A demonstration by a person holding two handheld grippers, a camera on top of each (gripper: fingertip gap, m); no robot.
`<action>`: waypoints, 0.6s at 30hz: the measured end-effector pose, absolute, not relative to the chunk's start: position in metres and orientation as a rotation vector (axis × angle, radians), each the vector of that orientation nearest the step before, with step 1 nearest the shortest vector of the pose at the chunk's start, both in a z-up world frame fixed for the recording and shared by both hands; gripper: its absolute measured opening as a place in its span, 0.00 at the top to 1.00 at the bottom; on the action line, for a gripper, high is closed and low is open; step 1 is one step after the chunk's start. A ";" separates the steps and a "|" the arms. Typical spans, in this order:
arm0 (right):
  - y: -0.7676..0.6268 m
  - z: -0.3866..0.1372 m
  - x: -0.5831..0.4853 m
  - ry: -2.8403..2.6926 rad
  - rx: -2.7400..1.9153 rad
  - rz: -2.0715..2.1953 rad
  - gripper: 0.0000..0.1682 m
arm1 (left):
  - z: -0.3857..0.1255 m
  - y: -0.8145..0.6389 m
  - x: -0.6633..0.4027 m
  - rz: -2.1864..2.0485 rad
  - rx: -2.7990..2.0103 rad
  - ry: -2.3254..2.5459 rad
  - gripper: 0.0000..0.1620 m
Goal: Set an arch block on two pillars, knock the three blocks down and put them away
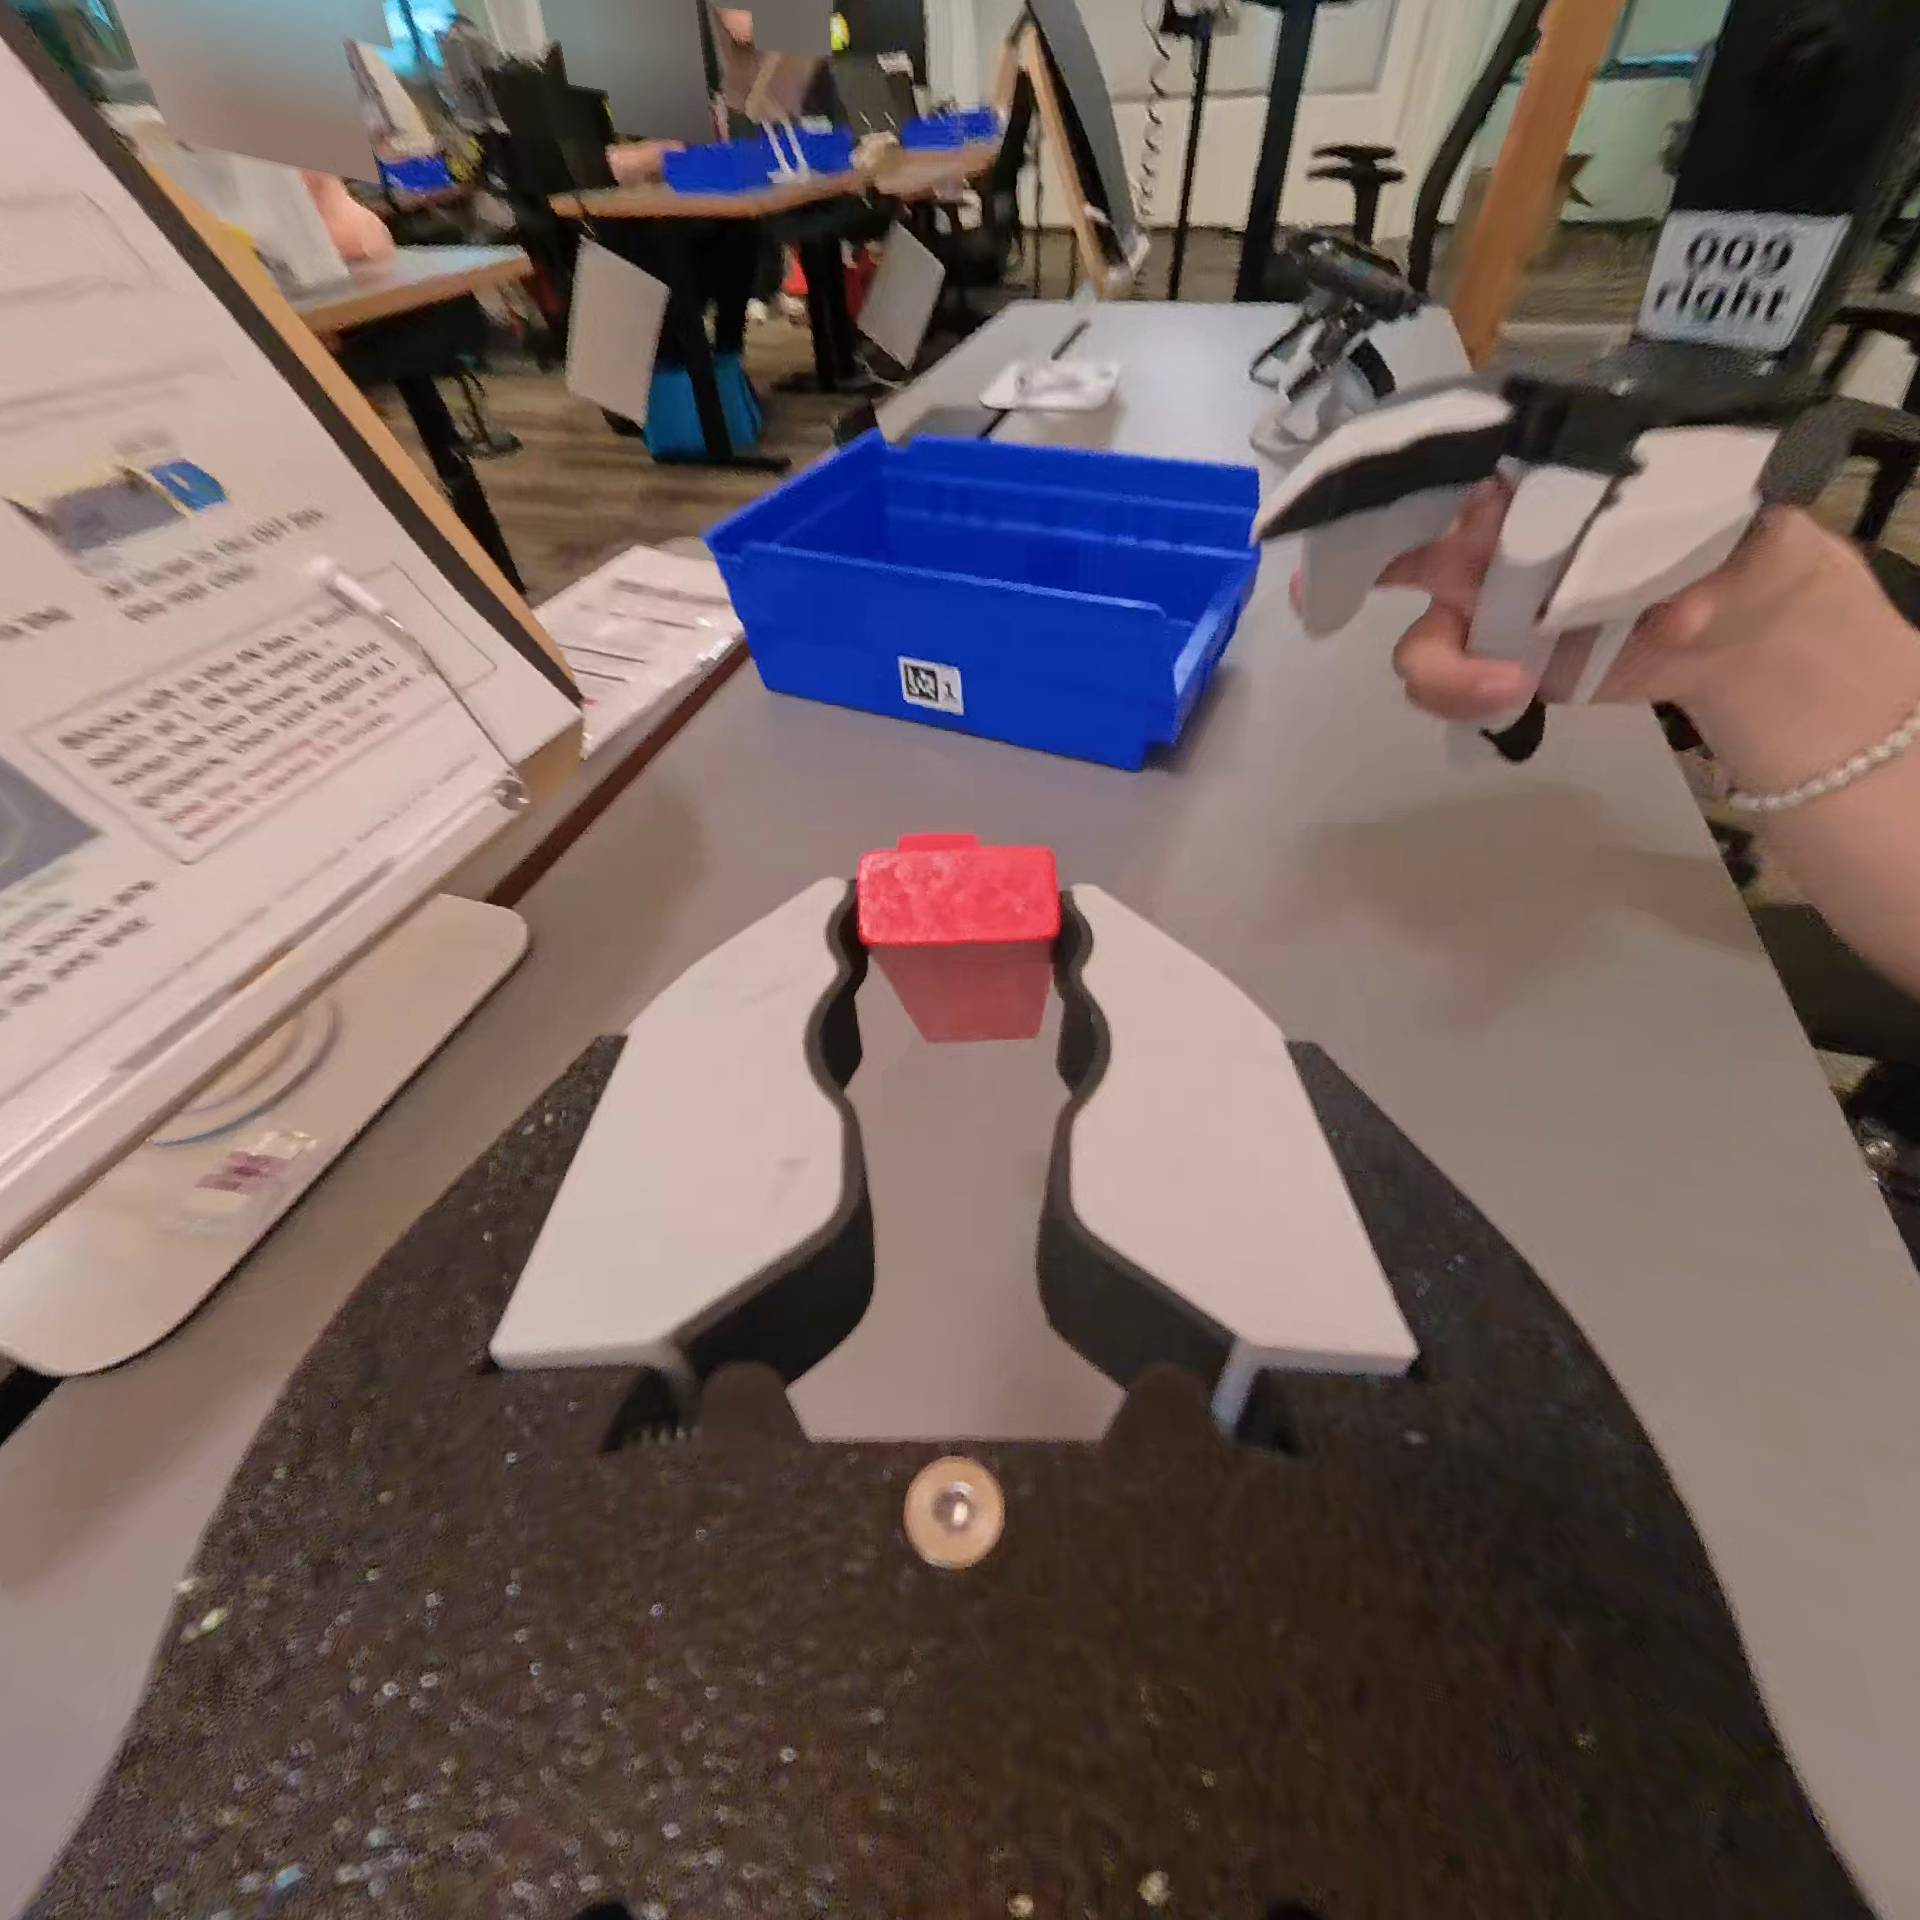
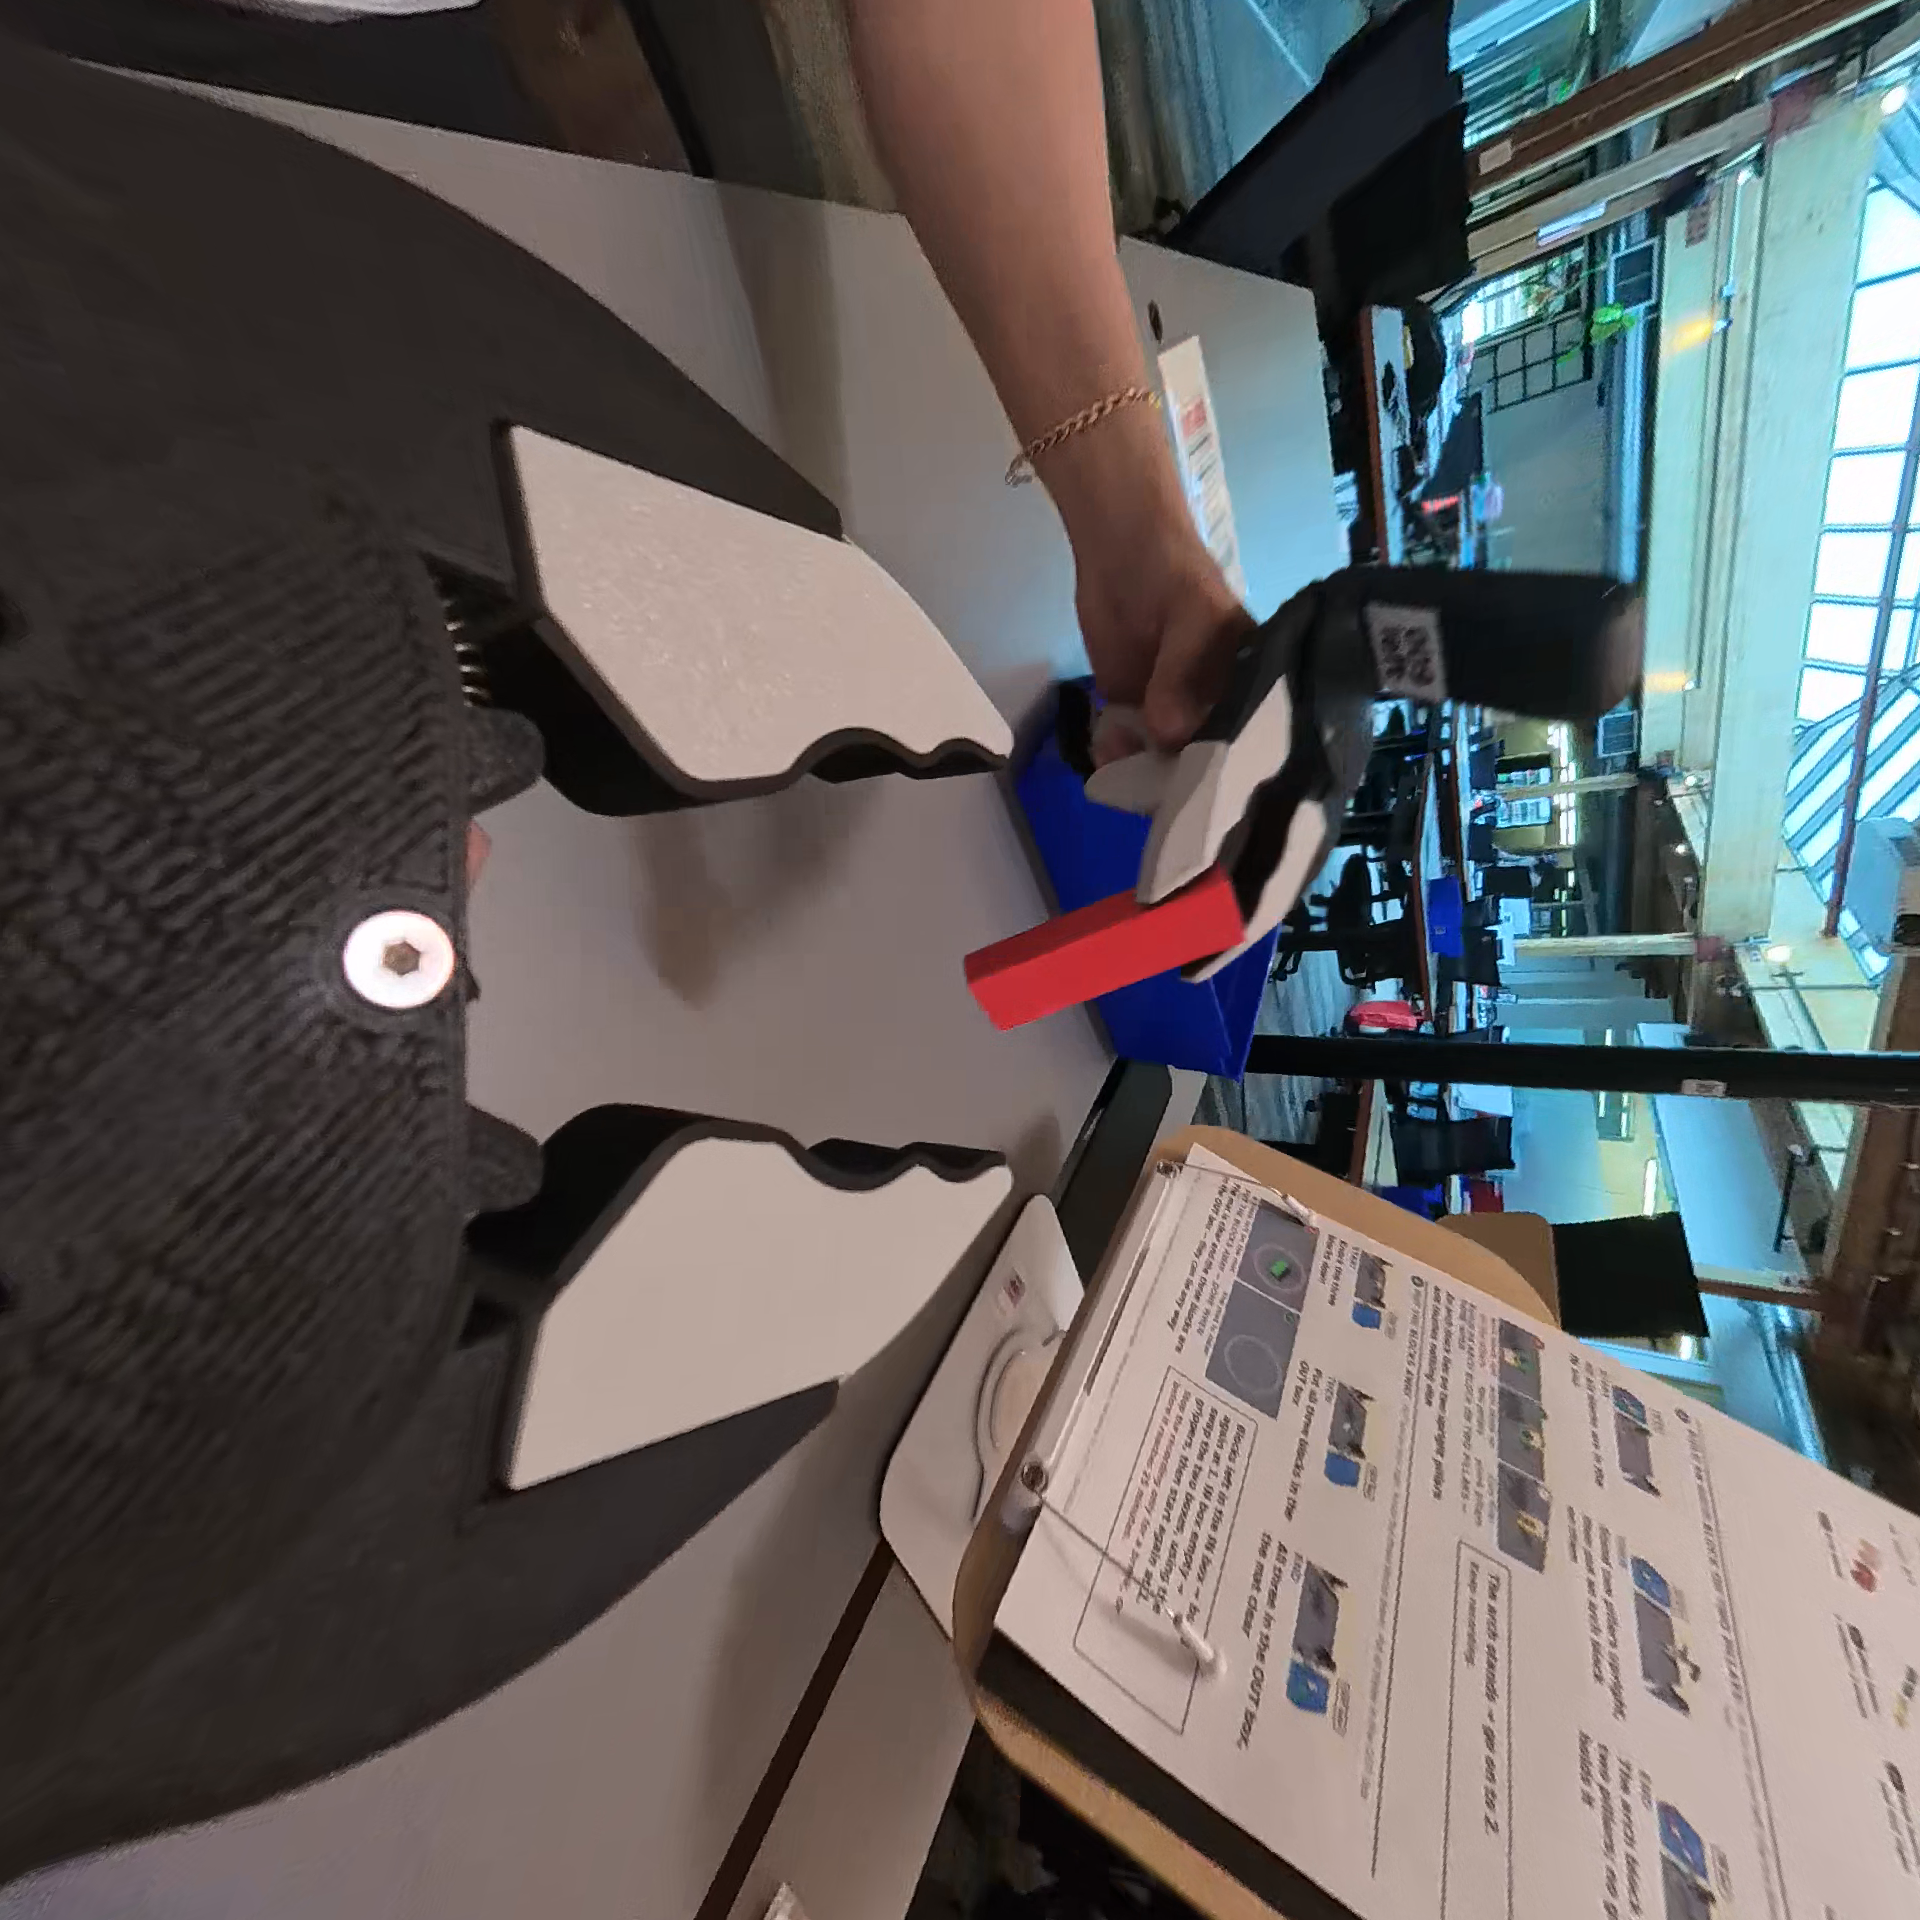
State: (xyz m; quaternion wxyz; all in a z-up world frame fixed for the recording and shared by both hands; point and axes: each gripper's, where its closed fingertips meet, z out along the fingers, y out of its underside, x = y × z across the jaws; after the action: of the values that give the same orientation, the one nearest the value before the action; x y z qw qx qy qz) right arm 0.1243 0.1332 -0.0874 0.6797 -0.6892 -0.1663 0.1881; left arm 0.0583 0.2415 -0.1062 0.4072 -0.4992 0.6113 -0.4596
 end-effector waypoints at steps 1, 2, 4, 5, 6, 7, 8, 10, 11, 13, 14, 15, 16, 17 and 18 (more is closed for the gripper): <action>0.131 -0.086 0.131 -0.357 -1.541 0.426 0.60 | -0.115 0.243 0.066 -1.168 -1.271 1.568 0.79; 0.129 -0.085 0.136 -0.341 -1.533 0.433 0.61 | -0.123 0.245 0.074 -1.170 -1.283 1.588 0.79; 0.126 -0.086 0.143 -0.328 -1.525 0.447 0.62 | -0.138 0.249 0.087 -1.169 -1.296 1.616 0.79; 0.126 -0.086 0.146 -0.317 -1.523 0.443 0.62 | -0.147 0.252 0.093 -1.161 -1.306 1.632 0.79; 0.126 -0.087 0.148 -0.311 -1.523 0.436 0.62 | -0.155 0.254 0.098 -1.152 -1.317 1.651 0.79; 0.126 -0.088 0.149 -0.316 -1.522 0.430 0.62 | -0.164 0.255 0.101 -1.146 -1.330 1.675 0.79; 0.126 -0.088 0.150 -0.324 -1.522 0.422 0.62 | -0.172 0.257 0.104 -1.138 -1.347 1.700 0.79; 0.126 -0.088 0.151 -0.340 -1.529 0.404 0.62 | -0.184 0.262 0.108 -1.117 -1.369 1.736 0.79; 0.125 -0.087 0.152 -0.344 -1.527 0.396 0.62 | -0.188 0.264 0.109 -1.116 -1.375 1.751 0.79; 0.124 -0.084 0.152 -0.346 -1.506 0.396 0.62 | -0.194 0.264 0.112 -1.105 -1.385 1.793 0.79; 0.123 -0.084 0.151 -0.355 -1.502 0.401 0.62 | -0.196 0.265 0.113 -1.083 -1.383 1.820 0.79; 0.123 -0.086 0.152 -0.360 -1.507 0.400 0.62 | -0.198 0.265 0.114 -1.049 -1.378 1.847 0.79; 0.124 -0.088 0.154 -0.359 -1.518 0.390 0.62 | -0.200 0.265 0.116 -1.017 -1.371 1.870 0.79; 0.124 -0.090 0.157 -0.356 -1.528 0.375 0.62 | -0.201 0.264 0.119 -0.995 -1.362 1.889 0.79; 0.125 -0.091 0.160 -0.355 -1.535 0.363 0.62 | -0.202 0.262 0.121 -0.978 -1.354 1.908 0.79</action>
State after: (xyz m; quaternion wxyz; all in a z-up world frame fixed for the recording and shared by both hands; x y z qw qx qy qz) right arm 0.1596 0.1247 -0.0913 0.6905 -0.6868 -0.1587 0.1622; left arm 0.1211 0.2624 -0.2018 0.2982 -0.5095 0.7183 -0.3682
